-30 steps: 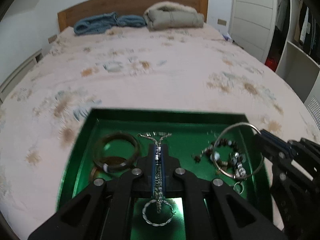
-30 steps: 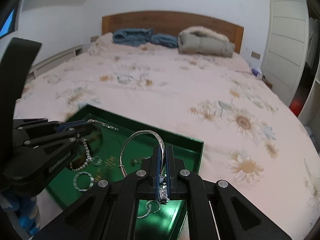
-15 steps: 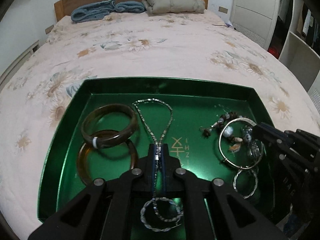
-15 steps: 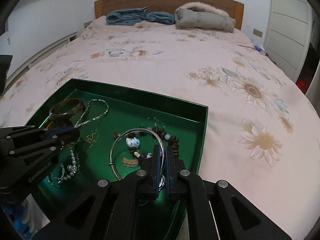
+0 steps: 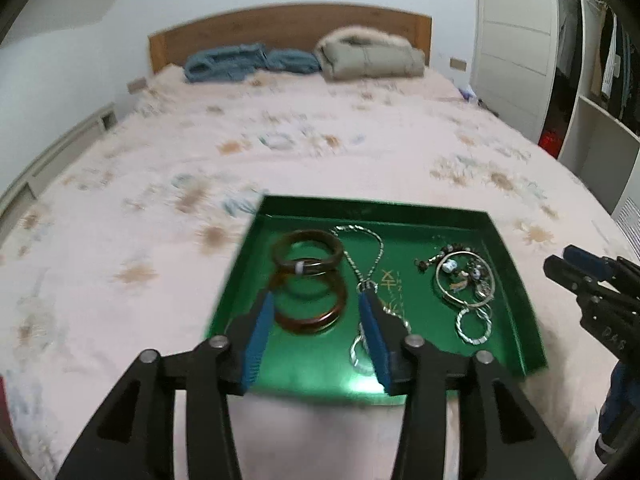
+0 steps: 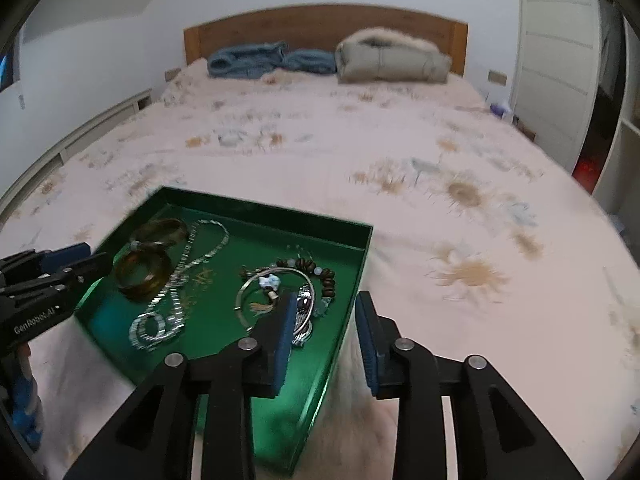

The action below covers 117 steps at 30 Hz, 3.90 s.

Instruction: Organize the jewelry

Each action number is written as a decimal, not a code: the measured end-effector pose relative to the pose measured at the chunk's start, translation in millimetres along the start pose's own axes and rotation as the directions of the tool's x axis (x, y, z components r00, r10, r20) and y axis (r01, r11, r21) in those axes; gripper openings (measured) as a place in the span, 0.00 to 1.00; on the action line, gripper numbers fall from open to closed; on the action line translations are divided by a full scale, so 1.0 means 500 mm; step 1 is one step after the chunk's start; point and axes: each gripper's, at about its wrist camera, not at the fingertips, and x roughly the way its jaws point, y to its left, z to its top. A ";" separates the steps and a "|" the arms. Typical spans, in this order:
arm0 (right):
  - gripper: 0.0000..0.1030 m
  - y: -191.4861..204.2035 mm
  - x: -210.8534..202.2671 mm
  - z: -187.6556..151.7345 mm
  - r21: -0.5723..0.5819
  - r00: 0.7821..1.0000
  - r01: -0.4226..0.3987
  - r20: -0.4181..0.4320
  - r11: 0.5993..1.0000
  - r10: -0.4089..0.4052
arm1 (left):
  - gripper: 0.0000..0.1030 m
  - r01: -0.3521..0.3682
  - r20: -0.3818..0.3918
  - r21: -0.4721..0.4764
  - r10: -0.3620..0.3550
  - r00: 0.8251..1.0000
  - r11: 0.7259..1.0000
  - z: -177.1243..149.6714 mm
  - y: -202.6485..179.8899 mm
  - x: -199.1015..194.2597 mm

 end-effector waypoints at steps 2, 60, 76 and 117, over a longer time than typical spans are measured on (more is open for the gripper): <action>0.41 0.011 -0.055 -0.010 -0.004 0.999 -0.009 0.031 1.000 0.009 | 0.48 -0.001 0.032 -0.009 0.002 0.999 1.000 -0.016 0.009 -0.059; 1.00 0.186 -0.745 -0.428 -0.109 0.951 -0.034 0.301 0.993 0.066 | 0.55 -0.228 0.319 -0.103 0.249 0.914 0.968 -0.466 0.014 -0.792; 1.00 0.156 -0.721 -0.431 -0.078 0.956 -0.005 0.291 0.997 0.028 | 0.55 -0.250 0.297 -0.080 0.262 0.918 0.965 -0.466 0.002 -0.764; 1.00 0.139 -0.651 -0.441 -0.062 0.972 0.021 0.234 0.998 -0.006 | 0.55 -0.247 0.250 -0.076 0.259 0.933 0.966 -0.483 0.016 -0.703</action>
